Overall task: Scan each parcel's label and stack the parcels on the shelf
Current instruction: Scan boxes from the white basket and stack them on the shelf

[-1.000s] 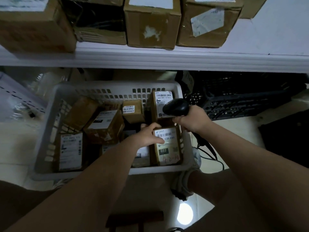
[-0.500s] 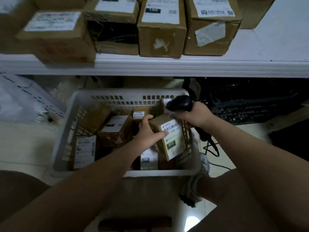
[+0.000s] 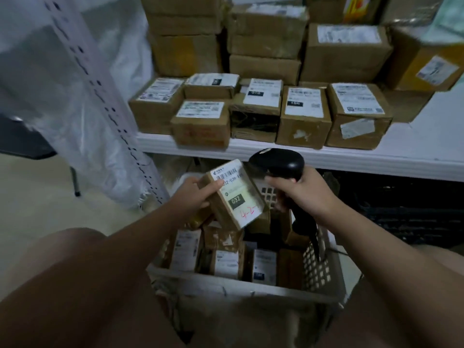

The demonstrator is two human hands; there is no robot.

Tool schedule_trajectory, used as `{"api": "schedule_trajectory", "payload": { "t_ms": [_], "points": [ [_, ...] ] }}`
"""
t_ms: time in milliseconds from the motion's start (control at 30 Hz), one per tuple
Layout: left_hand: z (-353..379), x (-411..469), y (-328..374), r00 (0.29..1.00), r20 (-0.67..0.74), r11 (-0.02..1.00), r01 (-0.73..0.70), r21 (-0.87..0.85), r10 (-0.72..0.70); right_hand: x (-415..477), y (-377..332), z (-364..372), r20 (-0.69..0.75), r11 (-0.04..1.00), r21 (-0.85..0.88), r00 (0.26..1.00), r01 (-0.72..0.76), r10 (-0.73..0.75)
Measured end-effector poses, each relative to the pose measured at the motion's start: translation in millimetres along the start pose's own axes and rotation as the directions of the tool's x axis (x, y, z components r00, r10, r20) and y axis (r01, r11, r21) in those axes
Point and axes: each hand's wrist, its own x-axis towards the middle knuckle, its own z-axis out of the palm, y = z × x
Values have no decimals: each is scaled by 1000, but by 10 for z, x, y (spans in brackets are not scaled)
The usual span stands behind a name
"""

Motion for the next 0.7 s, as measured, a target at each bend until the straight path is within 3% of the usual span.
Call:
{"api": "schedule_trajectory", "payload": {
  "t_ms": [100, 367, 700],
  "points": [
    [-3, -37, -39, 999, -38, 997, -32, -76, 29, -81, -80, 20, 50, 990, 116, 996, -83, 78],
    [-123, -3, -294, 992, -104, 998, -63, 18, 65, -263, -100, 17, 145, 997, -74, 989, -15, 26],
    [-97, 61, -357, 992, -112, 998, -48, 29, 51, -337, -133, -59, 165, 992, -127, 986, 4, 17]
  ]
}}
